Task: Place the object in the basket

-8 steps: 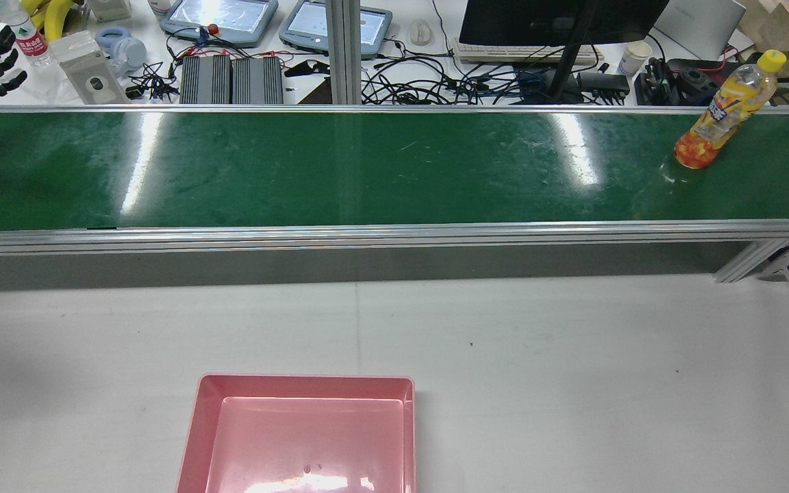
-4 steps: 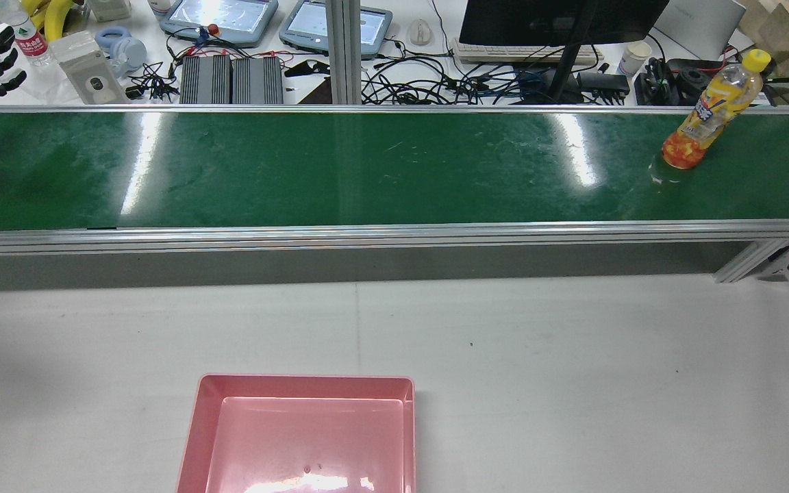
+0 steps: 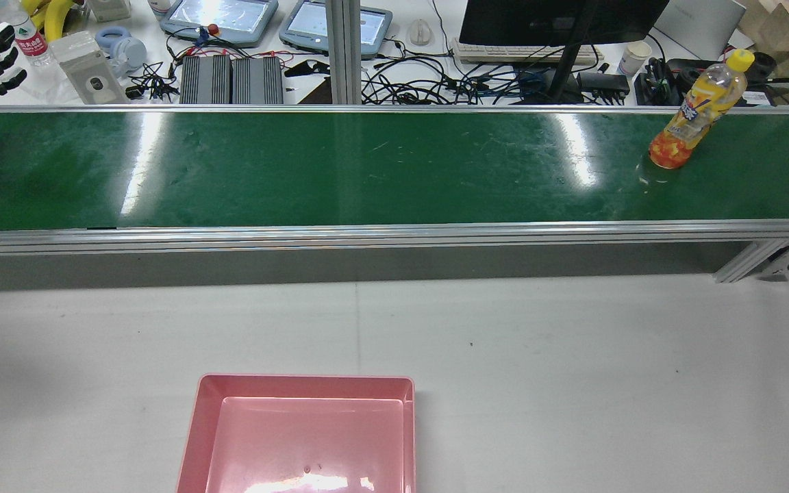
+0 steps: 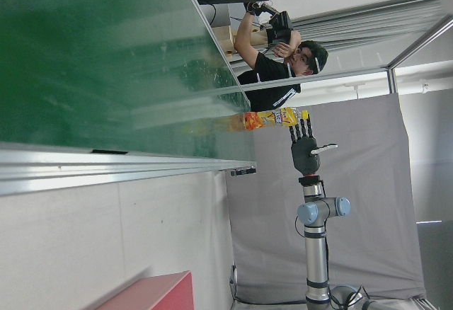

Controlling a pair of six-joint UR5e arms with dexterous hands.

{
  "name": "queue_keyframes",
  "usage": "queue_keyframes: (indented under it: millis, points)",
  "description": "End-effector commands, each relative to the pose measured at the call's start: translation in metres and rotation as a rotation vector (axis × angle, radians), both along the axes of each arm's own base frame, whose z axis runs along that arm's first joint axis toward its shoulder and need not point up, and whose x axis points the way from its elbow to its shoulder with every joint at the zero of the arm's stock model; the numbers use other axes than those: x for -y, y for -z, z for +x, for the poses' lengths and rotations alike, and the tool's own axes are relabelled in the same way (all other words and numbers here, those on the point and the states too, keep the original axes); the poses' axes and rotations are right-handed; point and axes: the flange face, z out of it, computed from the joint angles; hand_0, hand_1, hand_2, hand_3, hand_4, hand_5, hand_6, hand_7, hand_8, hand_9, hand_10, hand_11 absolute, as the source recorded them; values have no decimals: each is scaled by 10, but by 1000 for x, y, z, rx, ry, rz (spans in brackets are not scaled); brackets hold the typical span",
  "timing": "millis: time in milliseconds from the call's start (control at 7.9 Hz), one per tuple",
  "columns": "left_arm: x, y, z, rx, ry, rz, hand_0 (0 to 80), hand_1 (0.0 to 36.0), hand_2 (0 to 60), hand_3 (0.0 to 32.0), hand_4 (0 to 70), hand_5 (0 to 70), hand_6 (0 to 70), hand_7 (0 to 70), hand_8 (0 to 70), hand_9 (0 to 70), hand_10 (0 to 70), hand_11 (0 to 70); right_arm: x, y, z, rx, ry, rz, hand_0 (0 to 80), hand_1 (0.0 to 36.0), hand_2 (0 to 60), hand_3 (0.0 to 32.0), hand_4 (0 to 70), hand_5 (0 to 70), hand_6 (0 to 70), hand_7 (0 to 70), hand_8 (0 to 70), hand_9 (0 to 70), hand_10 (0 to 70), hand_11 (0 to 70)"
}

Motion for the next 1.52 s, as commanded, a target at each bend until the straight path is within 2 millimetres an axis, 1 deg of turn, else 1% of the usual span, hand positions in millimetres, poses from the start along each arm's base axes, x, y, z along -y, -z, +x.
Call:
queue_keyframes:
  millis: [0,127,507,633,760,886,1266,1393]
  points:
    - [0,1,0,-5,2,12,547,15,0,22,87,63,0,0,0,0,31,58,-1,-1,0,-1,0,-3,0,0,0,0,0,0,0,0,0,0,0,0]
    - [0,0,1,-4,3,17,541,12,0,18,87,66,0,0,0,2,30,57,-1,-1,0,0,0,-1,0,0,0,0,0,0,0,0,0,0,0,0]
    - [0,0,1,-4,3,17,546,13,0,22,87,64,0,0,0,1,31,58,-1,-1,0,0,0,-3,0,0,0,0,0,0,0,0,0,0,0,0]
    - [0,1,2,-6,-1,19,545,32,0,20,91,65,0,0,0,0,29,56,-1,-1,0,0,0,-3,0,0,0,0,0,0,0,0,0,0,0,0]
    - [0,1,2,-6,-1,19,547,39,0,18,93,68,0,0,0,2,31,59,-1,-1,0,0,0,-3,0,0,0,0,0,0,0,0,0,0,0,0]
    - [0,1,2,-6,-1,19,548,22,0,16,94,70,0,0,0,1,33,62,-1,-1,0,0,0,-3,0,0,0,0,0,0,0,0,0,0,0,0]
    - [1,2,2,-6,-1,20,544,27,0,18,95,74,0,0,0,0,31,58,0,-2,0,-1,0,-3,0,0,0,0,0,0,0,0,0,0,0,0]
    - [1,3,2,-9,-1,22,548,34,0,20,95,72,0,0,0,0,31,59,0,-1,0,0,0,-3,0,0,0,0,0,0,0,0,0,0,0,0]
